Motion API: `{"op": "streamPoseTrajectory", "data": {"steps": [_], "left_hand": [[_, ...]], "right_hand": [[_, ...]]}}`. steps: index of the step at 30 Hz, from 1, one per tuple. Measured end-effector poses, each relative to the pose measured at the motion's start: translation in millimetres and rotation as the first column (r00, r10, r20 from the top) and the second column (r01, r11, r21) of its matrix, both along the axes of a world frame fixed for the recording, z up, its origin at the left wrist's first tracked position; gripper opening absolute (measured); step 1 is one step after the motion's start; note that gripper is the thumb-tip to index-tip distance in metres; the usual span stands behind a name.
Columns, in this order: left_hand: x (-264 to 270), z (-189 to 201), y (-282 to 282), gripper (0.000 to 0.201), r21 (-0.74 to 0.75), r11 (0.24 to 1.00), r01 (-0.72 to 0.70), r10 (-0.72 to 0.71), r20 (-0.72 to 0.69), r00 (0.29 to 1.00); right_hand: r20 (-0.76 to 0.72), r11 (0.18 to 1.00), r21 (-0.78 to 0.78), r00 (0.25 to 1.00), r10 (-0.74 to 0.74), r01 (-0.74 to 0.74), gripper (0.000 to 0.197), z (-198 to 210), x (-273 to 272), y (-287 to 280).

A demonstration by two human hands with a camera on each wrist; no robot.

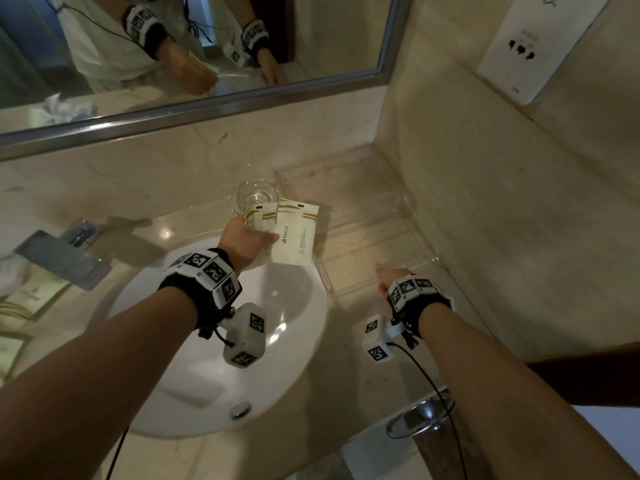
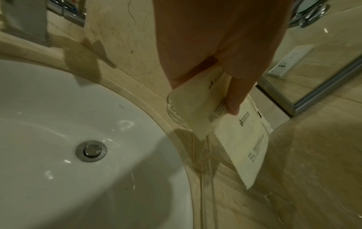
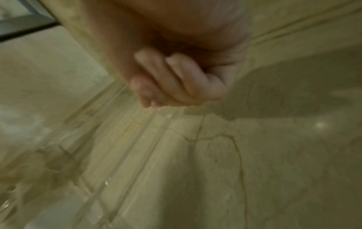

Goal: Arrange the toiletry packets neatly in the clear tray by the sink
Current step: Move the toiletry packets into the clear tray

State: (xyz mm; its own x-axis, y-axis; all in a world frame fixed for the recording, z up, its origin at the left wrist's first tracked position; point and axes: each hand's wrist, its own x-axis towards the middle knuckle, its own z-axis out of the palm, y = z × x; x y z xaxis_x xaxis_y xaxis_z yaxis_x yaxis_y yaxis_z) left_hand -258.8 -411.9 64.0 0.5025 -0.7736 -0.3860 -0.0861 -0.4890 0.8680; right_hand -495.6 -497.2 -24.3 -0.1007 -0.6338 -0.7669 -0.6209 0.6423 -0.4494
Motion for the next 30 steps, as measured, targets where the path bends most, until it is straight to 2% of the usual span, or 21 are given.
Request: {"op": "streamPoseTrajectory", "data": {"steps": [2, 3, 5, 8, 10, 12, 14, 16, 17, 19, 21, 23, 25, 27, 30], "left_hand": [[-1, 3, 0, 0.029, 0.001, 1.000, 0.005, -0.005, 0.018, 1.000], [-1, 4, 0, 0.029, 0.001, 1.000, 0.010, -0.010, 0.038, 0.999], [-3, 8, 0, 0.030, -0.004, 1.000, 0.027, -0.026, 0.070, 0.997], [-6, 12, 1, 0.028, -0.008, 0.997, 0.073, -0.072, 0.069, 0.995], [-8, 14, 2, 0.027, -0.011, 0.995, 0.102, -0.101, 0.058, 0.993], [-9, 15, 2, 0.028, -0.016, 0.993, 0.117, -0.116, 0.055, 0.992], [-9, 14, 3, 0.027, -0.020, 0.990, 0.139, -0.137, 0.066, 0.988], [-6, 13, 3, 0.023, -0.013, 0.989, 0.145, -0.143, 0.070, 0.987], [-4, 12, 3, 0.019, -0.002, 0.990, 0.139, -0.139, 0.073, 0.988], [2, 8, 3, 0.012, 0.019, 0.994, 0.109, -0.111, 0.092, 0.990], [8, 6, 4, 0.013, 0.033, 0.996, 0.082, -0.085, 0.104, 0.991], [10, 5, 4, 0.018, 0.027, 0.996, 0.081, -0.083, 0.093, 0.992], [10, 4, 4, 0.018, 0.016, 0.997, 0.074, -0.075, 0.064, 0.995], [8, 3, 2, 0.012, 0.002, 0.997, 0.071, -0.071, 0.038, 0.997], [4, 1, -2, 0.012, -0.004, 0.996, 0.087, -0.087, 0.026, 0.996]], "right_hand": [[-0.126, 0.986, -0.026, 0.979, 0.163, -0.167, 0.054, 12, 6, 2], [-0.138, 0.972, -0.033, 0.964, 0.227, -0.233, 0.053, 14, 7, 3], [-0.073, 0.951, -0.072, 0.952, 0.297, -0.302, 0.046, 24, 16, 2], [0.172, 0.945, -0.212, 0.942, 0.289, -0.251, 0.026, 43, 34, -2], [0.351, 0.943, -0.273, 0.894, 0.280, -0.188, 0.035, 58, 49, -6], [0.509, 0.957, -0.219, 0.814, 0.279, -0.191, 0.039, 70, 61, -7], [0.618, 0.971, -0.099, 0.752, 0.231, -0.217, 0.025, 77, 71, -6], [0.671, 0.980, -0.014, 0.725, 0.155, -0.196, 0.012, 82, 79, -3], [0.689, 0.985, 0.004, 0.714, 0.123, -0.173, 0.011, 82, 80, -3], [0.731, 0.995, 0.026, 0.681, 0.049, -0.099, 0.032, 81, 80, -5], [0.753, 0.997, 0.076, 0.655, -0.059, 0.002, 0.054, 78, 76, -10], [0.744, 0.978, 0.131, 0.636, -0.205, 0.162, 0.053, 75, 70, -16], [0.700, 0.962, 0.101, 0.669, -0.249, 0.252, 0.032, 69, 64, -22], [0.676, 0.967, 0.072, 0.701, -0.226, 0.243, 0.013, 65, 59, -25], [0.649, 0.974, 0.068, 0.732, -0.206, 0.214, 0.013, 61, 53, -30]]}}
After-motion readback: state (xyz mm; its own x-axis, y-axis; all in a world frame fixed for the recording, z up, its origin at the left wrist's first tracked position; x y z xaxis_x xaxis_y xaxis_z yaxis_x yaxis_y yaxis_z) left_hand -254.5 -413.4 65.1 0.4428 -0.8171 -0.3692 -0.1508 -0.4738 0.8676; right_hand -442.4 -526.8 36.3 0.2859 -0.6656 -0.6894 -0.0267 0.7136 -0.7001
